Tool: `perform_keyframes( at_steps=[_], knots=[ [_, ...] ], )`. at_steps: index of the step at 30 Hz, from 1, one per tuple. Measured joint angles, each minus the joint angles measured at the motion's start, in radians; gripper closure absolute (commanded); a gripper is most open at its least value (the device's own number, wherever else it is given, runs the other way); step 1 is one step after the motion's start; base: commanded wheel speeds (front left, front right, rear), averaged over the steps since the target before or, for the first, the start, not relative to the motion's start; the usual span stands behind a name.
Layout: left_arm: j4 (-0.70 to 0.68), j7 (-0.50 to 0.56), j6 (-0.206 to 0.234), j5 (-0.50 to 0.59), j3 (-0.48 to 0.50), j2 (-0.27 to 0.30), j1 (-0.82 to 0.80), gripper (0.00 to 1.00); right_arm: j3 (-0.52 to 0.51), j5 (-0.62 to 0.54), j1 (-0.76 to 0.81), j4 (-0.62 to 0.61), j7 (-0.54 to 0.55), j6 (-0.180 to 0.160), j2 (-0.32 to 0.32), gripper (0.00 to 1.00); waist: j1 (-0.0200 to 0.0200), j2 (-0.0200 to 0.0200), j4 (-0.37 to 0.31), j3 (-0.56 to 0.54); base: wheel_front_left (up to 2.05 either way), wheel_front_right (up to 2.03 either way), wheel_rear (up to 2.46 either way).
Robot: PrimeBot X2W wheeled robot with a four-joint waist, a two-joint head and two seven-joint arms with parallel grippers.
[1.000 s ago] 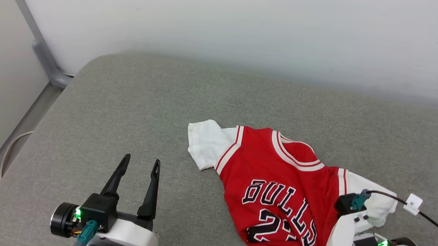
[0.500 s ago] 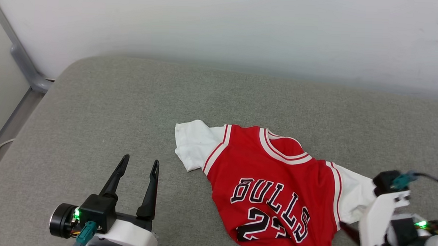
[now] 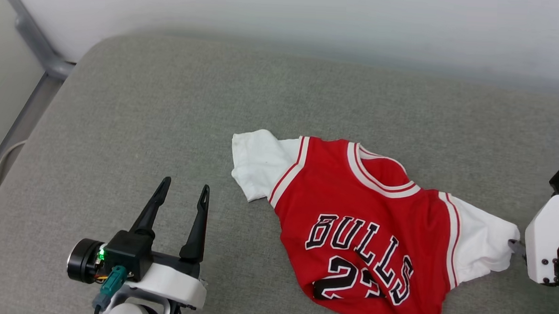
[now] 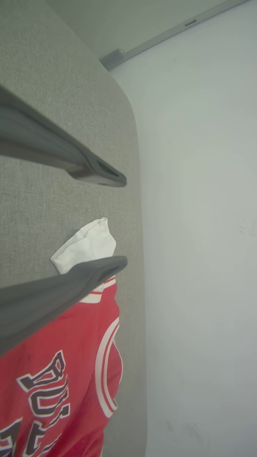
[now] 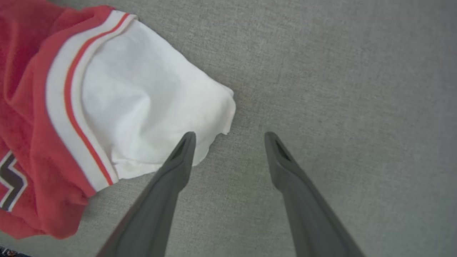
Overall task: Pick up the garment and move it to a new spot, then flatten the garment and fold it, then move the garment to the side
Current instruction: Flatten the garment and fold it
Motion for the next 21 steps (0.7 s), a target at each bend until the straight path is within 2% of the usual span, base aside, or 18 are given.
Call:
perform_keyframes(
  at_steps=[6,13,14,15,21],
  knots=[
    [0.000,0.000,-0.004,0.004,-0.004,-0.006,-0.025,0.00,0.032,-0.029,-0.030,0.111,-0.003,0.000,-0.019,0.00,0.0001,0.0000,0.036,0.050,0.00,0.00,0.00],
    [0.001,0.000,-0.010,0.007,0.000,-0.010,-0.039,0.00,0.104,0.007,-0.037,0.148,-0.008,-0.002,-0.047,0.00,0.0000,0.0000,0.061,0.087,0.00,0.00,0.00],
    [0.001,0.000,-0.010,0.008,0.000,-0.011,-0.039,0.00,0.106,0.014,-0.037,0.152,-0.006,-0.002,-0.052,0.42,-0.0001,-0.0001,0.063,0.090,0.00,0.00,0.00],
    [0.001,0.000,-0.010,0.008,0.000,-0.011,-0.039,0.00,0.106,0.014,-0.037,0.152,-0.006,-0.002,-0.052,1.00,-0.0001,-0.0001,0.063,0.090,0.00,0.00,0.00],
    [0.008,0.000,-0.012,0.009,0.005,-0.012,-0.040,0.00,0.105,0.023,-0.037,0.174,-0.030,0.001,-0.084,1.00,0.0000,0.0000,0.066,0.090,0.00,0.00,0.00]
  ],
)
